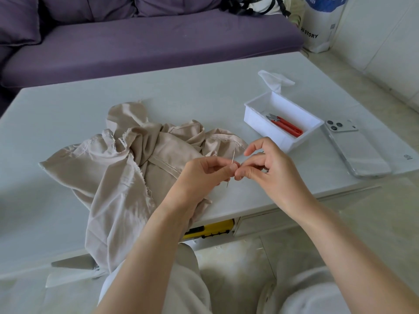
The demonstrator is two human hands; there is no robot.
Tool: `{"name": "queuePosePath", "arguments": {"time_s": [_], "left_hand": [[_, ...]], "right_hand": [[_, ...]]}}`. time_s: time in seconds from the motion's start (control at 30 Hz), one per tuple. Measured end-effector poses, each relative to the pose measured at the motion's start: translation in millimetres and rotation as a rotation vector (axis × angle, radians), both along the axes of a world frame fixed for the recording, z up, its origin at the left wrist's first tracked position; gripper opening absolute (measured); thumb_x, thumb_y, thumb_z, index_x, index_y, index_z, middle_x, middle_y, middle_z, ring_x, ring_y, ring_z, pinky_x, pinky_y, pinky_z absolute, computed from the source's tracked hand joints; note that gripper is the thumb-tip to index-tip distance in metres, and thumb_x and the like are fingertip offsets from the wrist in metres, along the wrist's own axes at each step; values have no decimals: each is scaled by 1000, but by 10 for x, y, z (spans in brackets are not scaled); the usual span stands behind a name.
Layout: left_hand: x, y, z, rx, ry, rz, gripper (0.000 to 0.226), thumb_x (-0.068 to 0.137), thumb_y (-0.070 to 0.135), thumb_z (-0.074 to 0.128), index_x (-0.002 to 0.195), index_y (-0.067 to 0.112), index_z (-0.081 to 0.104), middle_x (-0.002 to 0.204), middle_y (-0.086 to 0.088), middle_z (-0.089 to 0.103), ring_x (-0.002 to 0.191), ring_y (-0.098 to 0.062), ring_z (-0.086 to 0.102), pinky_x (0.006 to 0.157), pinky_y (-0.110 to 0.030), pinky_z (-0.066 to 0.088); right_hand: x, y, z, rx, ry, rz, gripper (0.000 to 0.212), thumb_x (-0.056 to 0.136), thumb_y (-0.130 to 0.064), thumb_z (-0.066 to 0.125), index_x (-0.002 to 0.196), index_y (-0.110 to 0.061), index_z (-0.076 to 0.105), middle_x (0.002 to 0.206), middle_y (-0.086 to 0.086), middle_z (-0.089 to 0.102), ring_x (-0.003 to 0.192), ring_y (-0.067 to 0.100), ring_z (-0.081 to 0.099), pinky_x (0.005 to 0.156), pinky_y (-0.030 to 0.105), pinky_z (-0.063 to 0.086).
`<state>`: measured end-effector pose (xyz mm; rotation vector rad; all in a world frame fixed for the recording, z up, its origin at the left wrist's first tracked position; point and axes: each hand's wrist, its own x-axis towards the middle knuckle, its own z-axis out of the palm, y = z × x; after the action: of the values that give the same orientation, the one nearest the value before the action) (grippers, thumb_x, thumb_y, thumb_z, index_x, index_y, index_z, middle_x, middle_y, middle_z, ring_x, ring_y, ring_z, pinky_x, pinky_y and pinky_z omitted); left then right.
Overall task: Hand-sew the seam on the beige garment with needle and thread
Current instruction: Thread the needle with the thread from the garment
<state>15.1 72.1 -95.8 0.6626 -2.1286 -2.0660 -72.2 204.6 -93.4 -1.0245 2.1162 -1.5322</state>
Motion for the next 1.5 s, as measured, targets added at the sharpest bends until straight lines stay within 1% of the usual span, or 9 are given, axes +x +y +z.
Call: {"name": "queuePosePath", "arguments": {"time_s": [0.1, 0.23, 0.33, 0.4, 0.6, 0.77, 1.17, 1.33, 1.5], "left_hand": [[-4, -3, -7, -37, -2, 6, 10, 88, 18, 64, 81, 19, 71, 82, -7, 69, 68, 0, 57, 64, -6, 43], [-8, 9, 1, -61, -4, -9, 12, 90, 17, 61, 81, 16, 69, 77, -1, 68, 65, 6, 58, 62, -4, 41], [-14, 9, -16, -65, -20, 7, 14, 92, 21, 60, 82, 16, 69, 79, -2, 67, 67, 2, 56, 64, -5, 41], [-18, 2, -34, -70, -28, 17, 18, 93, 26, 59, 84, 15, 70, 82, -5, 67, 73, -5, 54, 66, -9, 41], [-22, -2, -28, -3, -5, 124, 17, 92, 26, 59, 86, 16, 71, 74, 7, 67, 74, -3, 56, 69, -11, 43], [-23, 7, -32, 34, 13, 152, 18, 93, 25, 58, 94, 12, 71, 85, -6, 70, 78, -6, 61, 72, -13, 43], [-30, 22, -33, 46, 2, 165, 17, 93, 25, 57, 92, 15, 70, 77, 5, 69, 70, 2, 60, 66, -8, 43], [-10, 22, -16, 40, 24, 179, 16, 93, 22, 56, 83, 18, 68, 70, 10, 67, 66, 5, 58, 64, -7, 42], [2, 27, -8, 20, 21, 162, 17, 94, 23, 55, 83, 18, 68, 74, 2, 62, 67, 4, 56, 63, -6, 42]], "right_hand": [[10, 6, 5, 3, -16, 24, 27, 81, -11, 70, 90, -24, 48, 69, -10, 72, 64, -2, 57, 70, 5, 38], [16, 6, -7, -2, -36, 46, 29, 81, -13, 70, 97, -24, 49, 71, -10, 72, 66, -1, 60, 72, 6, 40], [9, -9, -28, -19, -76, 44, 31, 81, -15, 70, 104, -22, 50, 74, -7, 72, 72, 7, 63, 77, 15, 47], [17, -20, -33, -40, -104, 37, 32, 81, -21, 68, 107, -23, 50, 75, -5, 72, 72, 9, 63, 79, 23, 50], [80, -36, -11, -73, -214, 1, 42, 77, -46, 60, 111, -21, 57, 84, -4, 72, 84, 8, 67, 82, 25, 52], [112, -85, -57, -74, -197, -61, 16, 80, -16, 73, 94, -22, 68, 73, -12, 71, 72, 0, 65, 69, 11, 48], [123, -109, -79, 13, -159, -74, 8, 81, -34, 69, 88, -33, 72, 80, -22, 70, 78, 0, 62, 68, 10, 45], [135, -125, -100, -41, -198, -64, 11, 80, -19, 73, 91, -22, 74, 81, -9, 74, 77, 4, 68, 71, 13, 49], [123, -104, -91, -91, -185, -127, 6, 80, -13, 73, 85, -17, 74, 78, -4, 74, 76, 6, 69, 73, 14, 50]]}}
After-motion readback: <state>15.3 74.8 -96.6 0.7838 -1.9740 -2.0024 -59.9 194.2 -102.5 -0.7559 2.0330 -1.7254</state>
